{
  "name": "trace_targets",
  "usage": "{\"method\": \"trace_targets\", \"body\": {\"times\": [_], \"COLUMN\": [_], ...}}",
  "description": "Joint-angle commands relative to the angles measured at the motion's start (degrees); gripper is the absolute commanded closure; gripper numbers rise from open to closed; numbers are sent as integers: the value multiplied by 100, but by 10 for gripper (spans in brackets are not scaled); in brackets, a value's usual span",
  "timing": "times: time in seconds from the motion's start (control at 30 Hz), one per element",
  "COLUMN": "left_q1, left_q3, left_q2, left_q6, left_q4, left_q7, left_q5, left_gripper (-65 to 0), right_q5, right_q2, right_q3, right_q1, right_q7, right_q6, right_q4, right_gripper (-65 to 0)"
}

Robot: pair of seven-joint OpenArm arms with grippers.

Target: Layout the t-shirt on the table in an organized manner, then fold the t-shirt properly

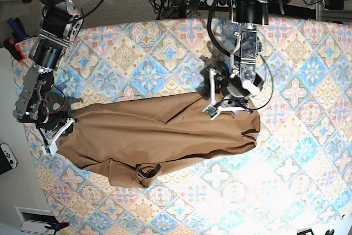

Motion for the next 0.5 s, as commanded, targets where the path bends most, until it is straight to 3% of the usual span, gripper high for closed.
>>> {"method": "trace_targets", "body": {"times": [0.0,0.07,0.27,0.47], "left_q1": [-99,-99,-82,-82], "left_q3": [31,48,31,13], "left_q2": [12,29,73,73], "left_q6": [27,27,27,27], "left_q4": [85,85,85,85], "left_q7": [-51,-51,-464,-481], "left_q5": [-1,-1,-10,-1], "left_gripper": [-311,-269,0,0], "right_q5": [88,88,88,88], "right_q2": [106,106,106,106], "right_q3": [17,17,17,17], "right_q1": [172,172,172,172], "right_q7": [114,114,114,114], "right_q6": [10,10,10,10], "right_q4": [123,123,123,123], "right_gripper": [0,0,0,0]}}
